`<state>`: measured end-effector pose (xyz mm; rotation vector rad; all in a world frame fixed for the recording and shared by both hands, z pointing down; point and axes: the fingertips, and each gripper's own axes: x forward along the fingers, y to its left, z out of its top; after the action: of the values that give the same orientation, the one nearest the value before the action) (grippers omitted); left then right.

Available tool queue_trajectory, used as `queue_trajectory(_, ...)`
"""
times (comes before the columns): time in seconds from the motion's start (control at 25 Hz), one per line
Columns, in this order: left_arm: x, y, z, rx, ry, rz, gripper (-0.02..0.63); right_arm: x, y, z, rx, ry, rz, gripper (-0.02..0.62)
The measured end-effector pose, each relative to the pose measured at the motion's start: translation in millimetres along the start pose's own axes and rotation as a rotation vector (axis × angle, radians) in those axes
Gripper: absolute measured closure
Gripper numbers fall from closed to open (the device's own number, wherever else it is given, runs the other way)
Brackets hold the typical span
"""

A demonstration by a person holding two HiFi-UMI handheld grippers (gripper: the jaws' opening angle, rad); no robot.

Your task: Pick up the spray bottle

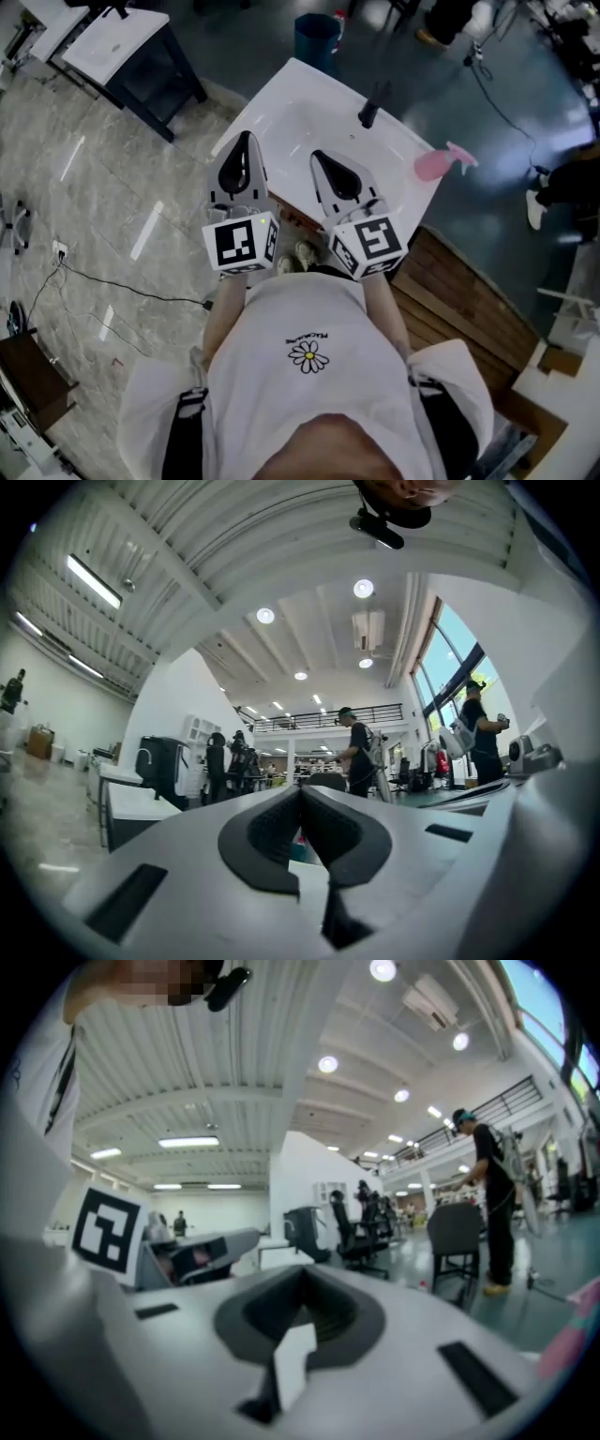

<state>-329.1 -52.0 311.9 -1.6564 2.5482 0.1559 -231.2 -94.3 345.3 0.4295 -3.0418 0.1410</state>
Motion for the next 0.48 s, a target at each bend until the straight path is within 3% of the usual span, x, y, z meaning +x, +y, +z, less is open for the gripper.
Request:
queue_trajectory(0.28,41,-120,-6,-0.022,-0.004,-0.315,0.586,-89,-85,5,0.006,-0.050,-0.345,0.566)
queue_trajectory(0.48,44,-202,-8,-0.037,-0.003,-0.524,0.586,-160,-121,1,0.027,-0.070,-0.568,0.566)
